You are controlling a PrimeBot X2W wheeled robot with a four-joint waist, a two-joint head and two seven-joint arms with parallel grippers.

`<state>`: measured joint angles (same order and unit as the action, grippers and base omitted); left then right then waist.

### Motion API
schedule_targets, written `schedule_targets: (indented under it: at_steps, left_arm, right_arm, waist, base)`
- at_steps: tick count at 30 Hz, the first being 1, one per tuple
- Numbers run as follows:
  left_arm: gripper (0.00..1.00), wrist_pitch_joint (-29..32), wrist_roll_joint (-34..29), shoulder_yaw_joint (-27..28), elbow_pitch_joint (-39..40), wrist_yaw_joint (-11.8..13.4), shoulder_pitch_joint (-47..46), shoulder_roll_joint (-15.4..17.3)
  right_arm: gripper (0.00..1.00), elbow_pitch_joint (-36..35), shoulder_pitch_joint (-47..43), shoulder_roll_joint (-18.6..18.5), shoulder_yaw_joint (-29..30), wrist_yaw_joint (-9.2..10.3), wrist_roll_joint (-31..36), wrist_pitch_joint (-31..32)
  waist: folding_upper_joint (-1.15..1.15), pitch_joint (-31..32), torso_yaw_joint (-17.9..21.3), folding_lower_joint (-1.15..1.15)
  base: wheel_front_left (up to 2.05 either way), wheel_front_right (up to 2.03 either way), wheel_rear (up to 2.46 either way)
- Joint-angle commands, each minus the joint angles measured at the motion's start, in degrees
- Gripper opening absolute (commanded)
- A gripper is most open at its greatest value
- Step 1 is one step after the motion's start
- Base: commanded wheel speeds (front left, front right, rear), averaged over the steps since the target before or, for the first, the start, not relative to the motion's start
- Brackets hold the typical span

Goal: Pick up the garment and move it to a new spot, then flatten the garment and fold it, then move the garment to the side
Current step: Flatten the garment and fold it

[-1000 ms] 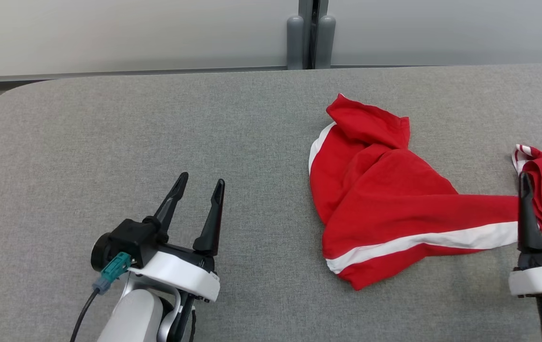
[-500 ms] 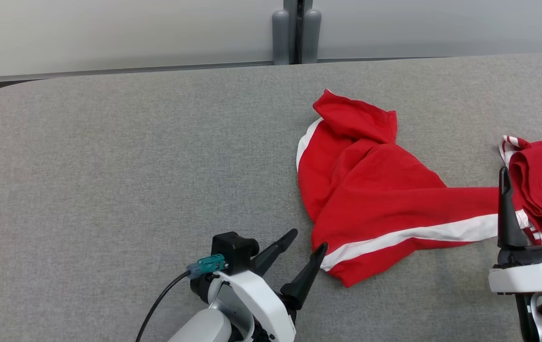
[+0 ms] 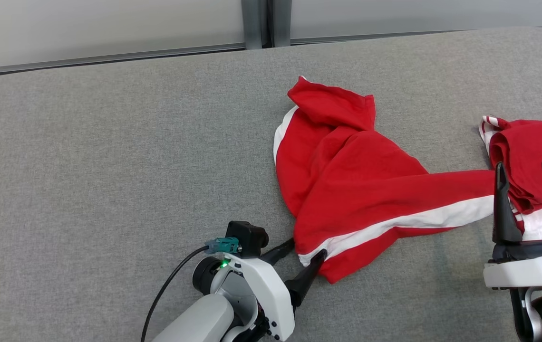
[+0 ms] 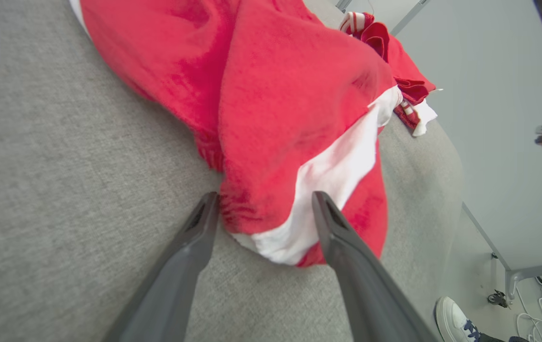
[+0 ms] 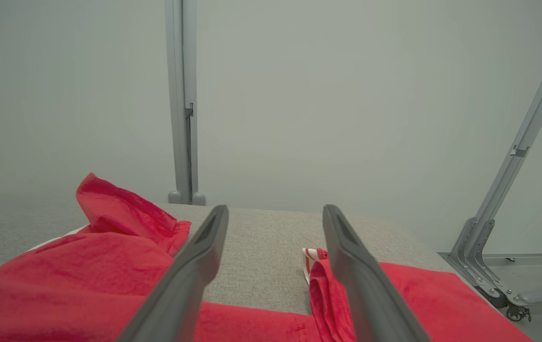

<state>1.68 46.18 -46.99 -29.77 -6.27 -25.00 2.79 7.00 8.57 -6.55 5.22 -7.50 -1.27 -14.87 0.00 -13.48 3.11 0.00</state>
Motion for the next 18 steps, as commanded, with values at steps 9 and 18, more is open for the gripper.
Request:
schedule_targets:
  at_steps: [9, 18]
  left_arm:
    - [0.00, -5.98, -1.06, -0.17, -2.90, 0.24, -4.50, 0.80]
    - [0.00, -11.12, -6.58, 0.11, -3.67, 2.45, -8.68, 5.56]
  right_arm:
    - [1.00, 0.66, 0.56, 0.36, 0.08, 0.03, 0.78, -0.40]
    - [1.00, 2.53, -0.86, 0.34, -1.76, 0.03, 1.31, -0.40]
  waist:
    - [0.00, 0.50, -1.05, 0.00]
    - [0.00, 2.83, -3.49, 0.00]
  base:
    - [0.00, 0.00, 0.00]
    - [0.00, 0.00, 0.00]
